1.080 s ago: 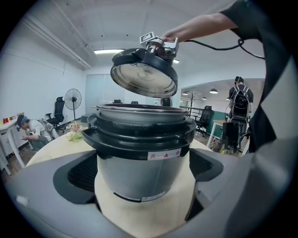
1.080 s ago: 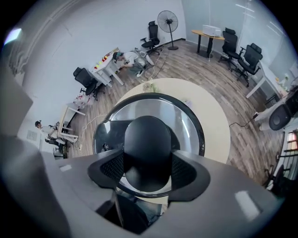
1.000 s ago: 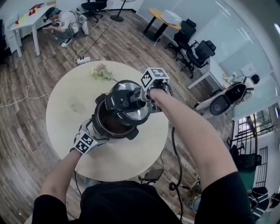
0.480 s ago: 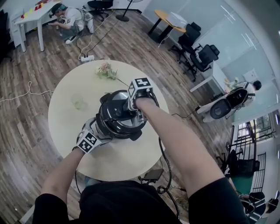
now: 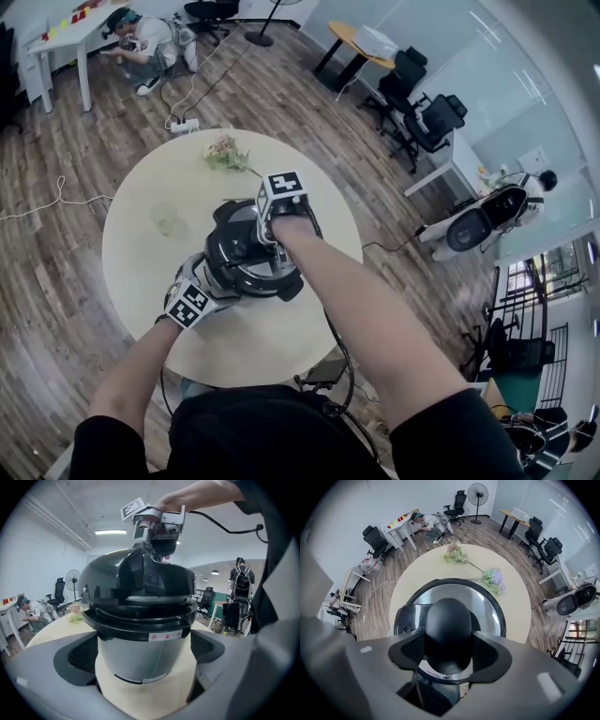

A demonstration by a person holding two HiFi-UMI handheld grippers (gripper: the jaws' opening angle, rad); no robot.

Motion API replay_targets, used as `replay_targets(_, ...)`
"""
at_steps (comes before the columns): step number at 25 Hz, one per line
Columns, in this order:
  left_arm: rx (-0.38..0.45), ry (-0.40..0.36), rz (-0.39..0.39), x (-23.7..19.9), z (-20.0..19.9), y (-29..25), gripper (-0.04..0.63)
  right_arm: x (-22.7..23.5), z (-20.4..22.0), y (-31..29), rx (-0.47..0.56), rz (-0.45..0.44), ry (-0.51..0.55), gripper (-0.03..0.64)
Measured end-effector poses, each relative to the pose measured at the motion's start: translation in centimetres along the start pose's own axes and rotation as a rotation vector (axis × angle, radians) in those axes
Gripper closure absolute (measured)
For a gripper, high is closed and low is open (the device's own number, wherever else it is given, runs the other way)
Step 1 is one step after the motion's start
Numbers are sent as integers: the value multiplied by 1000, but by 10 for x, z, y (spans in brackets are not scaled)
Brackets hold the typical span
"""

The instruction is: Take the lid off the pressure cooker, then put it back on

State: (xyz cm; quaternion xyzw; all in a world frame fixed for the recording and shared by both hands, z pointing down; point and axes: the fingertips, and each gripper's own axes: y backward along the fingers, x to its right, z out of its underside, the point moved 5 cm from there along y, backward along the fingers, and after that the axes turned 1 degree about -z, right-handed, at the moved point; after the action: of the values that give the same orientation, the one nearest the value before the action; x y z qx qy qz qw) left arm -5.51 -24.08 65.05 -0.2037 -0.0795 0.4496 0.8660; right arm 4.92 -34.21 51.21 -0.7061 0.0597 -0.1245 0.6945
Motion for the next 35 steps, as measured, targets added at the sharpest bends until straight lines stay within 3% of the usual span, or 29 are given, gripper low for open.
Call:
replay_targets(8, 1, 5, 5, 0, -1, 1, 5, -1, 8, -14, 3, 19, -30, 331)
replay_targets(15, -1, 8, 3, -1, 3, -5, 5, 0, 4, -19, -64, 45, -20, 328)
replay_targets(24, 12, 11, 10, -1, 1, -4, 5, 0, 2, -17, -102, 38, 25, 328)
replay_targets(35, 1, 9, 12, -2, 2, -3, 5, -5, 4, -19, -69, 44, 128, 325)
